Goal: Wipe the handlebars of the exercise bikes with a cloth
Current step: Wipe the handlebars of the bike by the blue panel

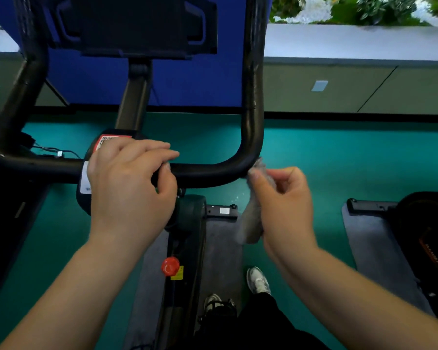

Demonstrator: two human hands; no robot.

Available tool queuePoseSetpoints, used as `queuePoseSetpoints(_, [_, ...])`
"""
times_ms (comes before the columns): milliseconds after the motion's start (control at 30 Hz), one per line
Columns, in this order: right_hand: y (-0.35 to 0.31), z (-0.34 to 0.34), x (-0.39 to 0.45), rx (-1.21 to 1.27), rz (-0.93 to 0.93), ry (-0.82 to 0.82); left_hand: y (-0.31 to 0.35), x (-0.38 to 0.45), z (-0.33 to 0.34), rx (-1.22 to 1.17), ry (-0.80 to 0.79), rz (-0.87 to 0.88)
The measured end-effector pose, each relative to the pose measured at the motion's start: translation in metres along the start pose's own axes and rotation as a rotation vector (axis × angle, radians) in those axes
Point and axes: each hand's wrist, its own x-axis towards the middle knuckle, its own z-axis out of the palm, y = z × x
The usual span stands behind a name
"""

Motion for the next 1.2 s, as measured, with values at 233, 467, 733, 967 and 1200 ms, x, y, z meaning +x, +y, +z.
queuePoseSetpoints(233, [-0.03,-0.003,0.048,0.0,-0.148,-0.003,0.006,0.002,0.001,0.018,0.004,-0.037])
queuePoseSetpoints(467, [-0.008,-0.012,0.02,-0.046,-0.06,-0.096,0.007,0.002,0.003,0.038,0.024,-0.045])
queuePoseSetpoints(733, [-0.044,0.013,0.078,0.121,-0.089,-0.068,0.01,0.002,0.004,0.05,0.048,-0.038])
queuePoseSetpoints(967, [-0.038,-0.001,0.043,-0.181,-0.567,-0.287,0.009,0.003,0.006,0.065,0.053,-0.027])
queuePoseSetpoints(1200, [-0.066,-0.003,0.096,-0.645,-0.856,-0.374,0.011,0.001,0.005,0.066,0.068,-0.037])
